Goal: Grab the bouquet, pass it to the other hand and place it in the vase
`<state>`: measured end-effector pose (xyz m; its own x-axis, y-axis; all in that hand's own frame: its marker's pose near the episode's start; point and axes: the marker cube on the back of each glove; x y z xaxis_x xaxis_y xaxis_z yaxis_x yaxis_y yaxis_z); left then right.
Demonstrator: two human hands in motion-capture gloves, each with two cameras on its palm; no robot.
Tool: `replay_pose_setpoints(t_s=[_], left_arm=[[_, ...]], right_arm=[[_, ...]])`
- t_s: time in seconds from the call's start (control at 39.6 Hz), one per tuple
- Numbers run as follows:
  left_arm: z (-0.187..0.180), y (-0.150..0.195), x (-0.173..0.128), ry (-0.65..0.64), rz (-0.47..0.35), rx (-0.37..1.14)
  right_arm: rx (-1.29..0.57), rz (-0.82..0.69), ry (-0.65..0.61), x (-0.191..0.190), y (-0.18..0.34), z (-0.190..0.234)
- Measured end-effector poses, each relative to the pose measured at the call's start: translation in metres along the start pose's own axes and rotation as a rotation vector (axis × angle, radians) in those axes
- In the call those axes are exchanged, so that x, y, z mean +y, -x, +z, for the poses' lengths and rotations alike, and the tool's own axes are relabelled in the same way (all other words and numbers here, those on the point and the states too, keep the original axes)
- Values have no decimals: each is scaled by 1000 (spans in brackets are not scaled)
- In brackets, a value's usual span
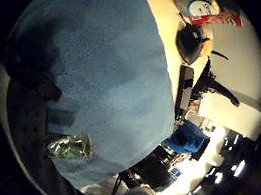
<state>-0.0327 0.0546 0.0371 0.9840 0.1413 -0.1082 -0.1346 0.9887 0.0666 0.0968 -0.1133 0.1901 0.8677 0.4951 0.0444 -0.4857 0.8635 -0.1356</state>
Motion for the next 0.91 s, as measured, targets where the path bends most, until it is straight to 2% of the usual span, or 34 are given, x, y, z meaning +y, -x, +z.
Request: replay_pose_setpoints(t_s=[0.1,0.25,0.35,0.43,0.53,0.61,0.71,0.76,0.81,0.91], left_arm=[[-2,4,0,21,16,-16],[-11,8,6,17,41,-40],[-16,9,4,-1,31,-28],[-20,10,-3,0,32,5],[-28,12,-15,26,42,72],[-34,12,-22,33,38,121],[-42,9,-40,-9,33,214],[-44,6,-51,-37,33,267],[-48,0,-61,-74,41,340],[-56,-20,-81,-141,77,529]], right_arm=[[-17,-37,-104,5,1,-4],[-56,18,-515,17,0,-28],[-142,4,-658,17,5,-46],[-269,-35,-618,27,13,-54],[-563,-215,-514,43,36,-70],[-573,-93,-536,27,27,-72],[-626,53,-465,59,23,-92],[-685,51,-428,68,28,-98],[-802,-16,-394,67,40,-101],[-980,-162,-542,55,65,-108]])
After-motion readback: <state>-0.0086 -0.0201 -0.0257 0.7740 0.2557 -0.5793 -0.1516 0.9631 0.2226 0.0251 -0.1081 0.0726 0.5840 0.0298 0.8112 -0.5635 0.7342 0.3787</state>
